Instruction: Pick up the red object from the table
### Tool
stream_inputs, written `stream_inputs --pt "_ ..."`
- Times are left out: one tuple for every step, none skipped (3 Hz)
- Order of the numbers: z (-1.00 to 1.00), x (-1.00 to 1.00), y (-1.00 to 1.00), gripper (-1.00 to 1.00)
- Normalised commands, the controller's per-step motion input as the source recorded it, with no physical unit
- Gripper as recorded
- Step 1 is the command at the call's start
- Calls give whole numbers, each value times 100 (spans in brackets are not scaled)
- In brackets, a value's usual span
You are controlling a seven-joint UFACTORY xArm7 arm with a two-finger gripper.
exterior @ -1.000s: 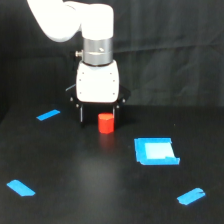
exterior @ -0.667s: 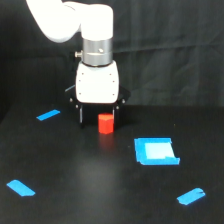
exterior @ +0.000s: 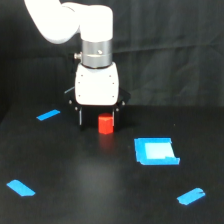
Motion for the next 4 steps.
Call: stream_inputs --pt "-17 -14 -15 90" --pt "-15 -11 -22 87" --pt "-12 -11 -17 65" --pt "-10 -6 -11 39"
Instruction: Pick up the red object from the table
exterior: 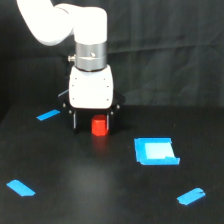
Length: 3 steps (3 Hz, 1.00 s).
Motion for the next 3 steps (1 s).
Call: stream_inputs --pt "-10 -7 -2 5" --pt "-9 -7 3 -17" --pt "-2 -5 4 -51"
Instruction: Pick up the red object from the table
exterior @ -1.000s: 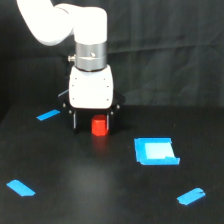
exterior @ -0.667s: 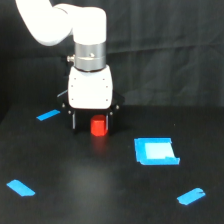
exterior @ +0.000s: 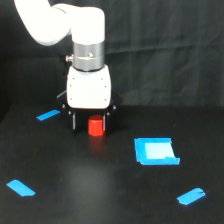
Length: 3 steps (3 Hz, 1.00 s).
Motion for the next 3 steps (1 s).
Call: stream_inputs --pt "1 -4 4 -59" --pt "1 -4 4 -59" --pt "8 -2 4 -71"
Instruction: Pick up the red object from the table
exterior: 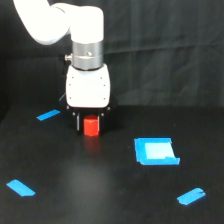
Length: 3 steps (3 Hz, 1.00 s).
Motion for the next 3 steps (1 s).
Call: stream_inputs --pt "11 -1 2 -74" --pt "15 0 2 -76" --pt "21 1 0 -80"
